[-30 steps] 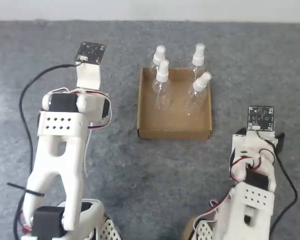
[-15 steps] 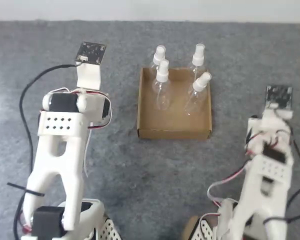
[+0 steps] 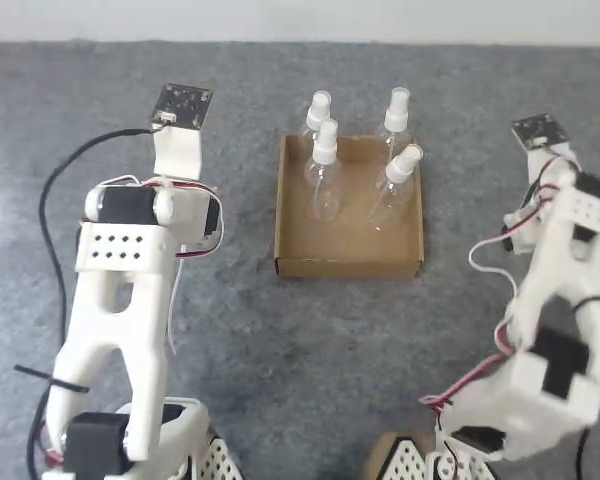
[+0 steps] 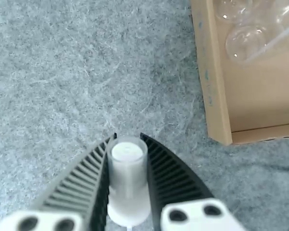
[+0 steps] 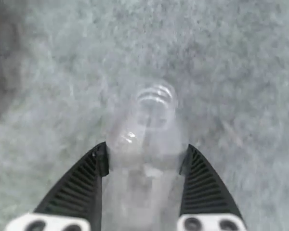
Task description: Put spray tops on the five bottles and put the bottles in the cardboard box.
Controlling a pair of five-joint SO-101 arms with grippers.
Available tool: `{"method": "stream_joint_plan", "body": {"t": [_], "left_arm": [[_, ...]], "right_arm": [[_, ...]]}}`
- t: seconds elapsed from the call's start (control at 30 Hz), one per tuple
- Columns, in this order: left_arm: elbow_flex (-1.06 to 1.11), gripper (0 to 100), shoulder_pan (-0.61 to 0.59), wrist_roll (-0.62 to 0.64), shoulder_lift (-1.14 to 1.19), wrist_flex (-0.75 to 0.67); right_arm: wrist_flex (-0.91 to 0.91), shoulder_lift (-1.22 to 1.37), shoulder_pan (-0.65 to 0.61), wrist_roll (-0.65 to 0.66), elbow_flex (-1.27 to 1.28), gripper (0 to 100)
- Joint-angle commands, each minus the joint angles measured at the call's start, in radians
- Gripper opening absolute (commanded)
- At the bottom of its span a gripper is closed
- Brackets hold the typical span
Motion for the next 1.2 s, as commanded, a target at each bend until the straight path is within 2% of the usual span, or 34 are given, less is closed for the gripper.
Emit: {"method": "stream_joint_plan", "body": {"t": [0.0, 0.17, 0.47, 0.63, 0.8, 1.03, 1.17], "left_arm": [[-0.013, 2, 0.005, 0.005, -0.052, 0.003], [-0.013, 2, 0.005, 0.005, -0.052, 0.003], [-0.013, 2, 0.005, 0.005, -0.051, 0.002], [-0.013, 2, 0.005, 0.005, -0.052, 0.002], [-0.013, 2, 0.002, 0.005, -0.052, 0.002], [-0.013, 2, -0.003, 0.003, -0.052, 0.003], [-0.013, 2, 0.003, 0.005, -0.052, 0.002]], "right_arm": [[0.022, 0.114, 0.019, 0.023, -0.089, 10.1], [0.019, 0.177, 0.019, 0.023, -0.120, 24.5], [0.025, 0.185, -0.013, 0.015, -0.218, 25.4], [0.025, 0.186, -0.035, 0.020, -0.227, 31.6], [0.025, 0.191, -0.018, 0.025, -0.226, 27.4], [0.030, 0.317, 0.036, 0.069, -0.288, 26.7], [0.099, 0.357, 0.038, 0.071, -0.361, 26.7]]}}
